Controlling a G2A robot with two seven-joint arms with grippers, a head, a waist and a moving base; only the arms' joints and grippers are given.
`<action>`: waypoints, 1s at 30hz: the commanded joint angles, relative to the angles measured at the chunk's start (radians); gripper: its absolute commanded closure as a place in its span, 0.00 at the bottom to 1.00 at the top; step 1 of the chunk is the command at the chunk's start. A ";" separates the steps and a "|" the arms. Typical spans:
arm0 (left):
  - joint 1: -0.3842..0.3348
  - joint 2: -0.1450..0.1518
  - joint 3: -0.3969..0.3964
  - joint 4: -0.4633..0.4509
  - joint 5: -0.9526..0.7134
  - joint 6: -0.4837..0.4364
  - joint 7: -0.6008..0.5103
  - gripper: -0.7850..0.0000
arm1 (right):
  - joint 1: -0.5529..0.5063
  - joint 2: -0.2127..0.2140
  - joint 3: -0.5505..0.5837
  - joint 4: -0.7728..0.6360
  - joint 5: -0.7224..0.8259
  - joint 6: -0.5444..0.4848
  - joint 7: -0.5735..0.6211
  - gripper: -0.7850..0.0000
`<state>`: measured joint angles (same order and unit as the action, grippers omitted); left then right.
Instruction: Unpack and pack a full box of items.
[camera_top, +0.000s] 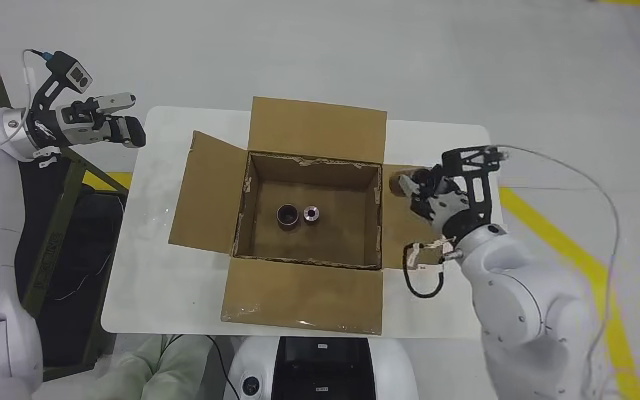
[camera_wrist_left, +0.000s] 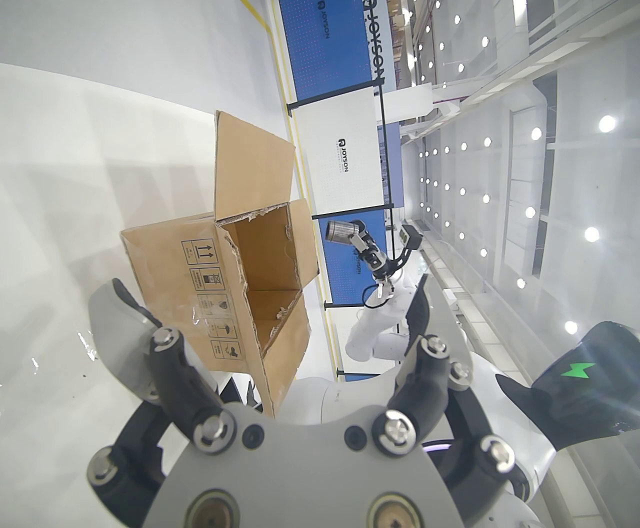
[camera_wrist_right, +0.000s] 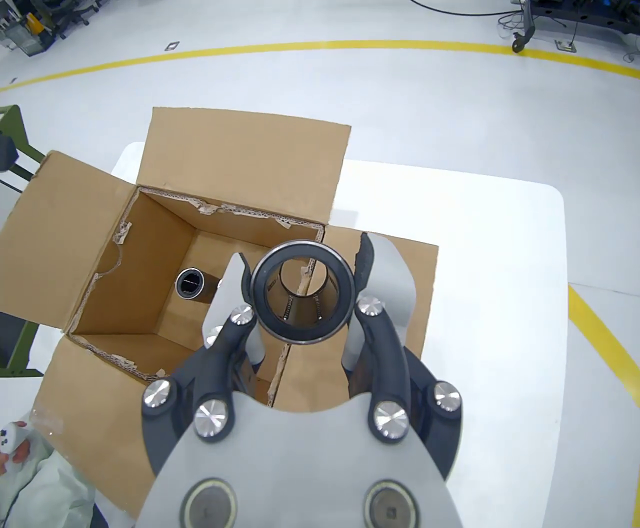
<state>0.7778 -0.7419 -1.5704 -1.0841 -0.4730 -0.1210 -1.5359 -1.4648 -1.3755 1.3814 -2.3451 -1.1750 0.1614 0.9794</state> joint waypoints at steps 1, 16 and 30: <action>0.000 0.000 0.000 0.000 0.000 0.000 0.000 0.00 | -0.005 0.002 0.041 0.004 0.024 -0.004 -0.004 1.00; 0.000 0.000 0.000 0.000 0.000 0.000 0.000 0.00 | -0.045 0.021 0.282 0.092 0.114 0.005 -0.019 1.00; 0.000 0.000 0.000 0.000 0.000 0.000 0.000 0.00 | -0.063 0.026 0.259 0.224 -0.009 0.106 -0.077 1.00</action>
<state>0.7778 -0.7419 -1.5704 -1.0841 -0.4730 -0.1210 -1.5359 -1.5287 -1.3494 1.6432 -2.1307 -1.1823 0.2592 0.9060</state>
